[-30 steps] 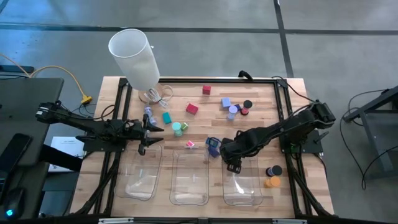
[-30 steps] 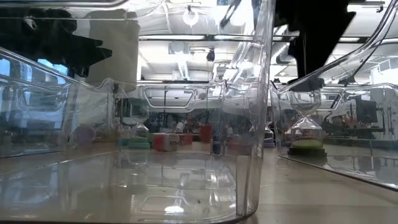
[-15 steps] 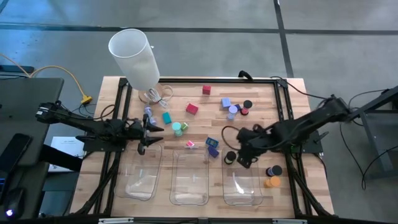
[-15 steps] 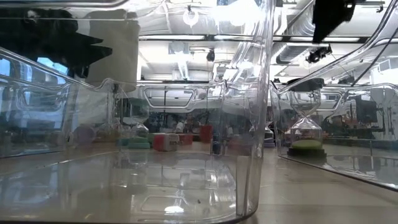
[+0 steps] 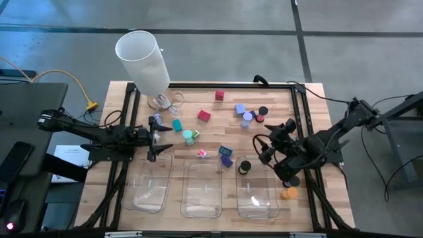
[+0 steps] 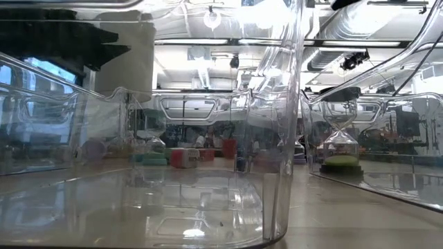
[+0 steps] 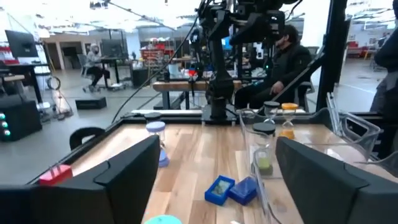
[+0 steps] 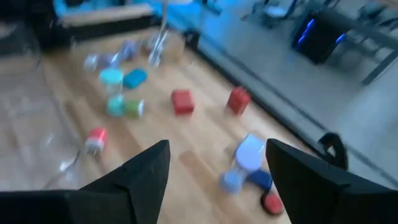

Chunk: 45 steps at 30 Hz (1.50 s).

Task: Pick & Place Office items
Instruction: Put the white adapter into the left bin

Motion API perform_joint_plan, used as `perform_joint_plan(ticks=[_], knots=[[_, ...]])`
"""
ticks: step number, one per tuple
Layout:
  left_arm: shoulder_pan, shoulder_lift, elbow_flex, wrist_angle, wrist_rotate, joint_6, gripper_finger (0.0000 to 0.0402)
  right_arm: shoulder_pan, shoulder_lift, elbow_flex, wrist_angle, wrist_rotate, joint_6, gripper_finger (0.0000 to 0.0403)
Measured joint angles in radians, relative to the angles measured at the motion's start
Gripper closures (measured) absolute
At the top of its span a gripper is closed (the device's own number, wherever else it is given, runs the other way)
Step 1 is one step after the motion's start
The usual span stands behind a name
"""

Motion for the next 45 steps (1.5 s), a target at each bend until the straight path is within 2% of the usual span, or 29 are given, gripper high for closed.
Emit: perform_joint_plan(ticks=[4,9,14,18,21,25,31,34,39,45], knots=[[0.000,0.000,0.000,0.007,0.000,-0.085,0.0072,-0.016,0.021,-0.020,0.052,0.035,-0.016,0.0147],[0.000,0.000,0.000,0.011,0.001,-0.296,0.0071,-0.060,0.061,-0.020,0.096,0.023,-0.138,0.0147],[0.003,0.000,0.029,0.001,0.002,-0.307,0.0071,-0.118,0.077,-0.020,0.150,0.033,-0.259,0.0147],[0.016,-0.001,0.107,-0.043,0.017,-0.289,0.0071,-0.175,0.077,-0.020,0.184,-0.006,-0.291,0.0147],[0.033,-0.001,0.213,-0.229,0.051,-0.251,0.0071,-0.198,0.077,-0.020,0.185,-0.024,-0.286,0.0147],[0.065,0.016,0.408,-0.602,0.055,-0.234,0.0071,-0.201,0.077,-0.020,0.181,-0.030,-0.286,0.0147],[0.111,0.065,0.677,-1.151,0.056,-0.235,0.0071,-0.202,0.077,-0.020,0.118,-0.092,-0.285,0.0147],[0.130,0.095,0.761,-1.373,0.128,-0.257,0.0071,-0.202,0.077,-0.025,0.110,-0.101,-0.282,0.0147],[0.161,0.150,0.786,-1.487,0.167,-0.245,0.0071,-0.217,0.077,-0.056,0.119,-0.097,-0.290,0.0147],[0.237,0.282,0.786,-1.554,0.227,-0.246,0.0071,-0.251,0.077,-0.064,0.121,-0.100,-0.290,0.0147]])
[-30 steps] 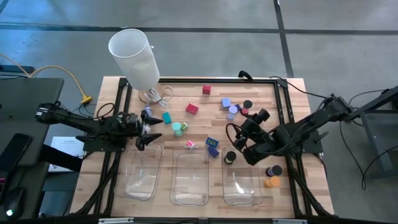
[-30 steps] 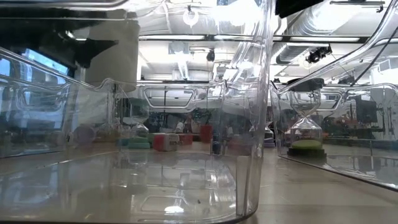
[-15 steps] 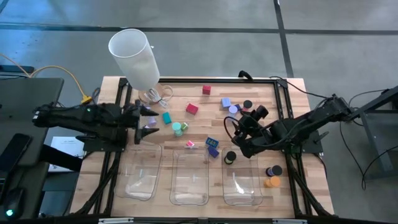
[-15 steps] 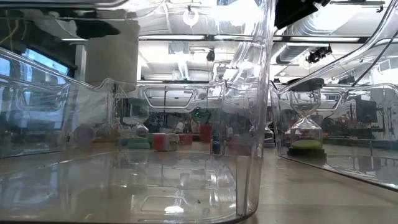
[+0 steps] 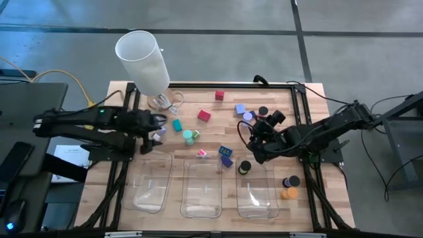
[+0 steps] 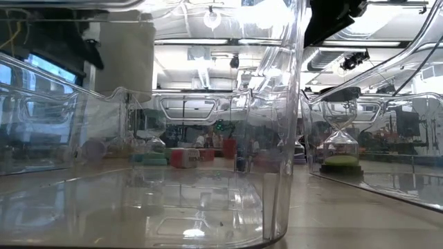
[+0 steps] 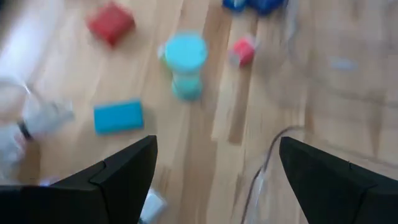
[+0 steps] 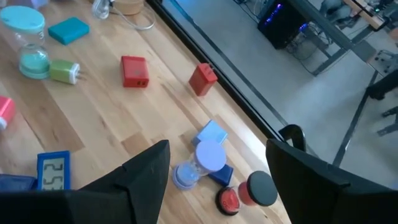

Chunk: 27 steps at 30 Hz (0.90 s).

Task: Pick & Place Office items
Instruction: Put the white adapter into the left bin

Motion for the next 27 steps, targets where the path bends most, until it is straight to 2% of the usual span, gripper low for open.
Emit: perform_joint_plan(ticks=[6,10,15,17,21,27], knots=[[0.094,0.141,0.017,-0.196,0.002,0.011,0.0071,-0.005,0.000,0.000,0.001,-0.030,-0.003,0.0147],[0.139,0.208,0.053,-0.321,0.001,0.157,0.0071,-0.004,0.000,0.000,0.001,-0.032,-0.003,0.0147],[0.151,0.241,0.055,-0.327,-0.001,0.453,0.0071,-0.004,0.000,0.000,0.002,-0.032,-0.003,0.0147],[0.150,0.249,0.055,-0.326,-0.033,0.547,0.0071,-0.004,0.000,0.000,0.002,-0.032,-0.003,0.0147],[0.157,0.262,0.055,-0.325,-0.109,0.665,0.0071,-0.004,0.000,-0.001,0.003,-0.031,-0.003,0.0147],[0.209,0.300,0.056,-0.323,-0.061,0.785,0.0071,-0.004,0.000,-0.068,0.068,-0.032,-0.050,0.0147]])
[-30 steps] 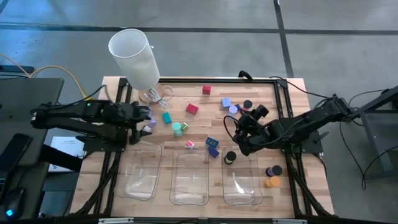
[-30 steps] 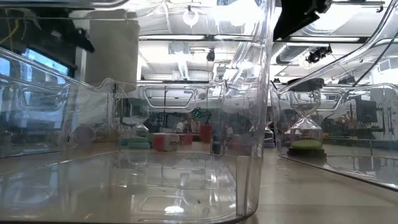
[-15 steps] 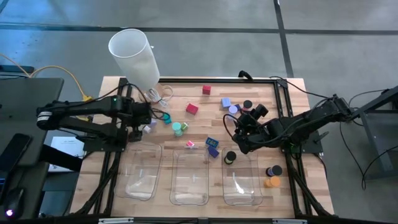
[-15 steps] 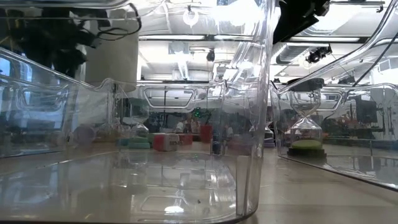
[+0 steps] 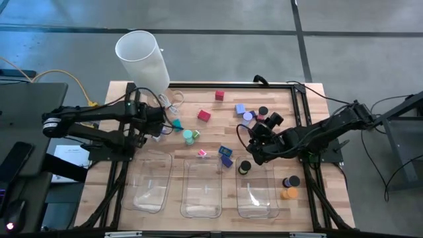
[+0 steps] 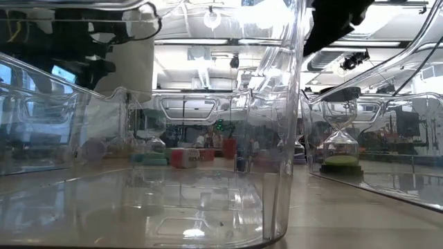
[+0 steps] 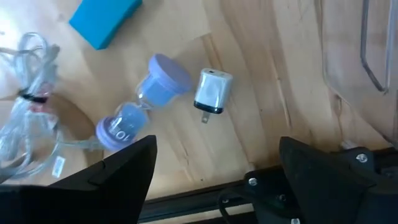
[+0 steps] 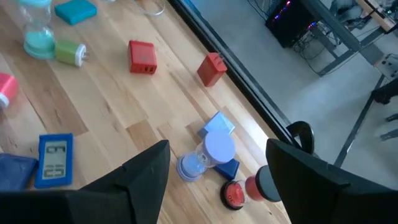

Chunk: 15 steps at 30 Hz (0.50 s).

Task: Pick & Place Office items
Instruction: Put the white adapter into the left bin

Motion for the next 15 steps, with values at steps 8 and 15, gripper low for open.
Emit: perform_joint_plan(ticks=[8,15], knots=[[0.072,0.102,0.000,0.048,0.101,0.126,0.0071,-0.013,0.000,-0.032,0.037,0.001,-0.006,0.0147],[0.107,0.172,0.000,0.049,0.174,0.147,0.0071,-0.012,0.000,-0.032,0.036,0.001,-0.020,0.0147]])
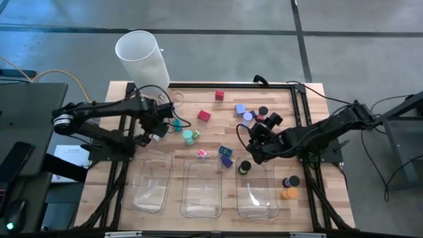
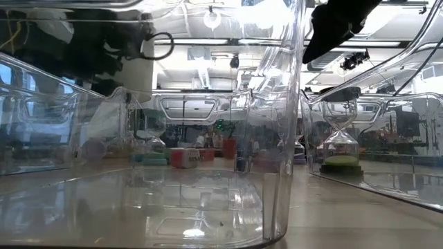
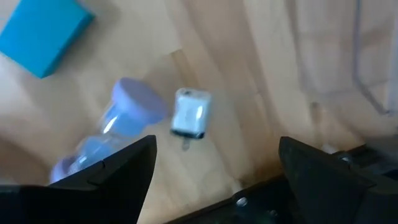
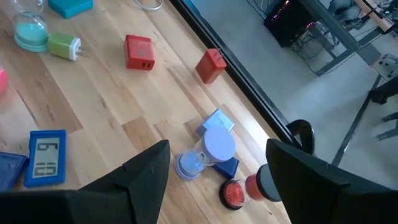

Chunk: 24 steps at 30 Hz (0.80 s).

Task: Pick & Place Office items
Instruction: Put the white adapter into the left bin

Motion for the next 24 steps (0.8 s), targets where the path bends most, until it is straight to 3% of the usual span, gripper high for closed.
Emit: perform_joint_plan(ticks=[6,24], knots=[[0.032,0.044,-0.009,0.045,0.069,-0.034,0.0071,0.000,0.000,0.000,0.000,0.002,-0.004,0.0147],[0.049,0.067,-0.114,0.146,0.074,-0.057,0.0071,0.000,0.000,0.001,-0.001,0.002,-0.012,0.0147]])
